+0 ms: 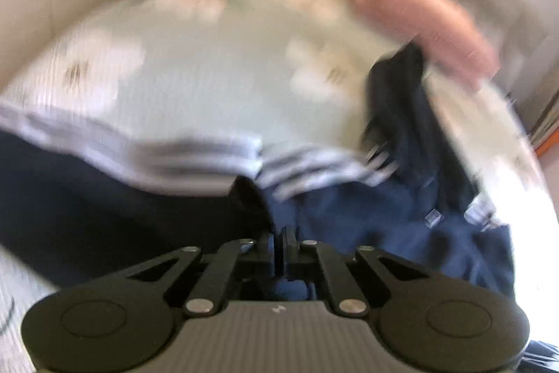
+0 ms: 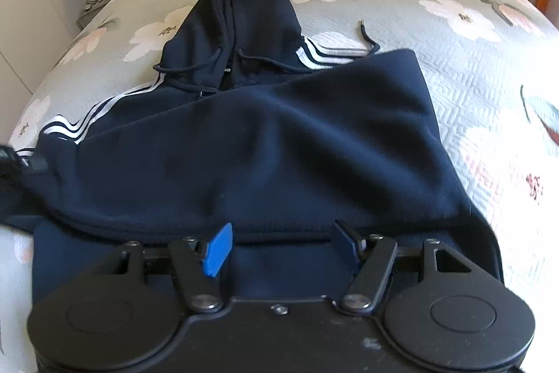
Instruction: Fold large clothes
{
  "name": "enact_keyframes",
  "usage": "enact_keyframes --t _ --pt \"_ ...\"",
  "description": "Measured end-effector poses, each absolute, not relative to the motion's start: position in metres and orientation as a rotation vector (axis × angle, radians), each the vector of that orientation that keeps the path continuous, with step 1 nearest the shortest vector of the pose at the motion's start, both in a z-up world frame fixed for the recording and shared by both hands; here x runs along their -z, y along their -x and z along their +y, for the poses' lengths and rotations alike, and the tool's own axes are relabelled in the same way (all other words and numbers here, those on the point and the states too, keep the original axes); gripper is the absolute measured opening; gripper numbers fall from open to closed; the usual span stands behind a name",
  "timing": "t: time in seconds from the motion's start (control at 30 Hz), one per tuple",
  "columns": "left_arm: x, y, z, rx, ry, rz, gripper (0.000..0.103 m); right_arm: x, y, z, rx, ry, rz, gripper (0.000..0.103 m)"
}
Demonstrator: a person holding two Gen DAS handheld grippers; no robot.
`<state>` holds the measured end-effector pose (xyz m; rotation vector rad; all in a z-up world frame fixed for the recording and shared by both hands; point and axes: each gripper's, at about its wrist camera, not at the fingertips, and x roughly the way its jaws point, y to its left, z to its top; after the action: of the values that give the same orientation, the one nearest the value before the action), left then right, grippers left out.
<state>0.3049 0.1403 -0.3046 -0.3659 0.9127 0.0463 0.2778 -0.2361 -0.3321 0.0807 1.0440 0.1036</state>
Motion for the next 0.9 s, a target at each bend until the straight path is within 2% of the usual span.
enact_keyframes --t 0.13,0.27,0.33,0.37,0.43,0.5,0.63,0.7,0.8,0.9 --pt "0.287 -0.3 0.143 -0.083 0.342 0.879 0.005 0.335 -0.294 -0.238 -0.091 -0.061 1.025 0.077" --pt "0.347 -0.296 0.149 -0.16 0.306 1.1 0.006 0.344 -0.309 -0.239 -0.06 -0.055 1.007 0.074" --pt "0.35 -0.282 0.144 -0.155 0.269 1.071 0.012 0.348 -0.318 -0.239 -0.036 -0.024 0.994 0.071" --pt "0.344 -0.276 0.141 -0.17 0.244 1.044 0.018 0.349 -0.322 -0.24 -0.027 -0.017 0.982 0.069" --pt "0.331 -0.265 0.137 -0.238 0.212 0.983 0.02 0.352 -0.329 -0.243 -0.018 -0.016 0.96 0.045" --pt "0.315 -0.252 0.13 -0.297 0.176 0.899 0.02 0.354 -0.336 -0.242 -0.001 -0.015 0.935 0.041" --pt "0.298 -0.259 0.097 -0.095 0.184 0.839 0.02 0.365 -0.341 -0.228 0.007 0.011 0.919 0.039" --pt "0.311 -0.273 0.083 0.004 0.222 0.89 0.022 0.377 -0.339 -0.221 0.027 0.05 0.976 0.039" --pt "0.349 -0.291 0.075 0.022 0.292 1.035 0.015 0.375 -0.318 -0.225 0.037 0.122 0.97 0.039" --pt "0.362 -0.279 0.084 0.003 0.314 1.039 0.013 0.375 -0.291 -0.239 0.045 0.144 1.013 0.041"
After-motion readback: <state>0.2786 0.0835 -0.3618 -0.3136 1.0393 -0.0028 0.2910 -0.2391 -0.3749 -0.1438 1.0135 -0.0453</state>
